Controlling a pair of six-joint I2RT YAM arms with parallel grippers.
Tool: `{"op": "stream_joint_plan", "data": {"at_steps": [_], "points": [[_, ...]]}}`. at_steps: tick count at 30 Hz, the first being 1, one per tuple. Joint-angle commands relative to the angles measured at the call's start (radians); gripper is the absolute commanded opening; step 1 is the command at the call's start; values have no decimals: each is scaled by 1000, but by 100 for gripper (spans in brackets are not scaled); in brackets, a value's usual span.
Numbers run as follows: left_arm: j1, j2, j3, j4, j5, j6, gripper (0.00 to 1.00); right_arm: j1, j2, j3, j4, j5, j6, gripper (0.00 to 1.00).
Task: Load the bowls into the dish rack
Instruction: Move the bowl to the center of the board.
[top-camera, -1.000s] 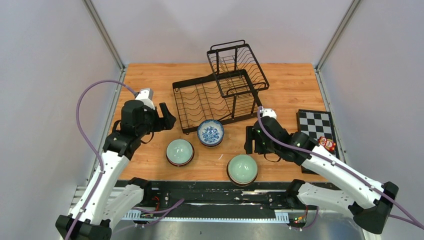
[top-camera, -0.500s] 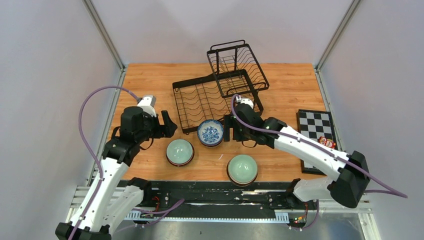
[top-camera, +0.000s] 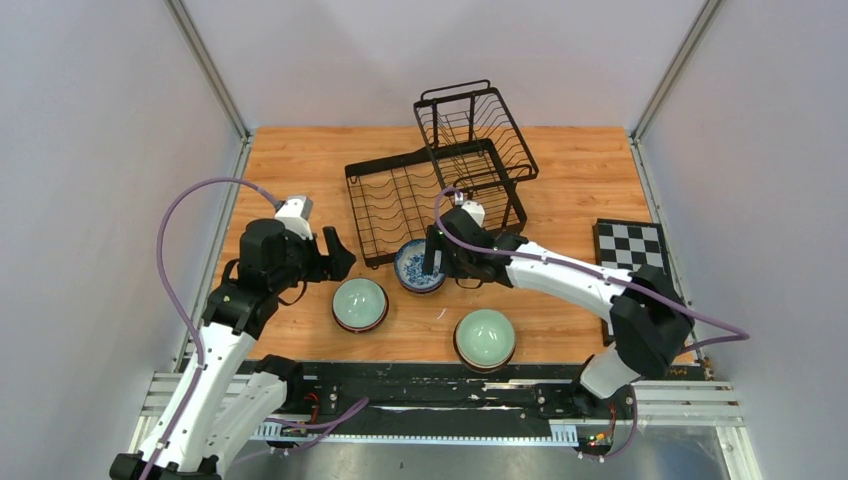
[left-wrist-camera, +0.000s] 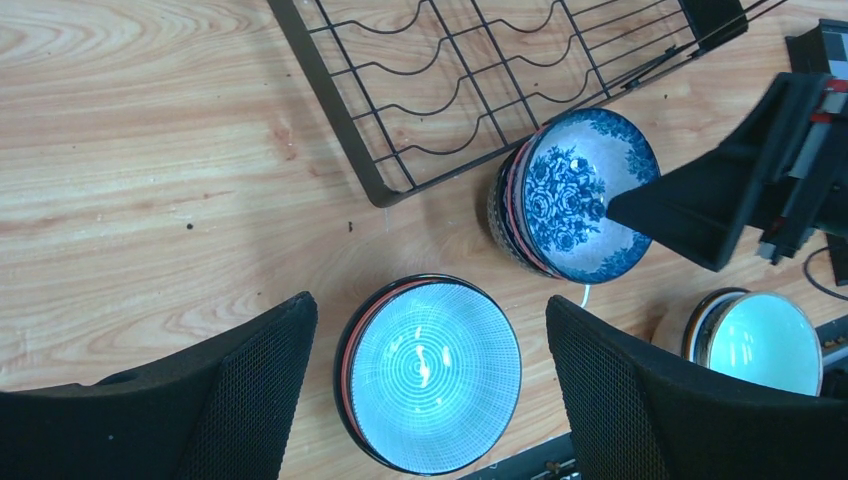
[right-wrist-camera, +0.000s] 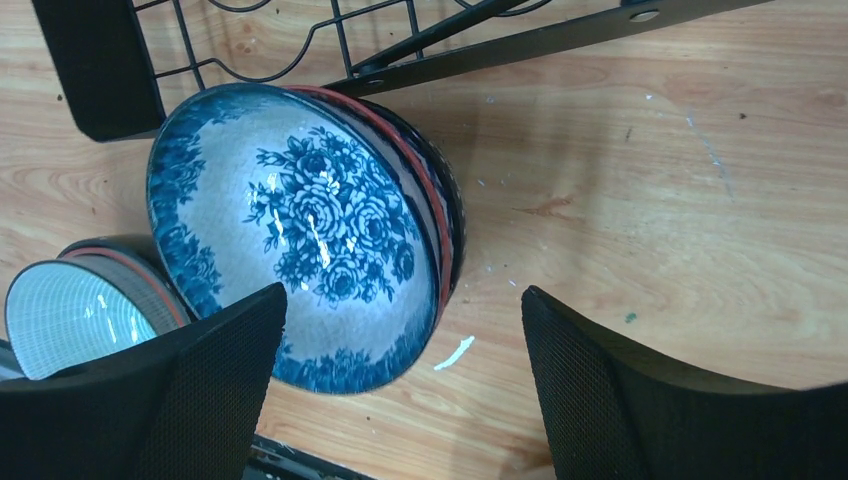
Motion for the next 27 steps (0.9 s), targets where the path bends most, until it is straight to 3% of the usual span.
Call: {"op": "stream_joint_plan", "data": {"at_steps": [1,12,27], "points": [[-13,-17,-23,1,18,3,86,8,60,-7,58,-7,59,89],[-30,-26,-31,3,18,4,87,8,107,-81,157,-46,106,78],[-30,-21,-33,2,1,3,89,9,69,-185,231,-91,130,39]]}}
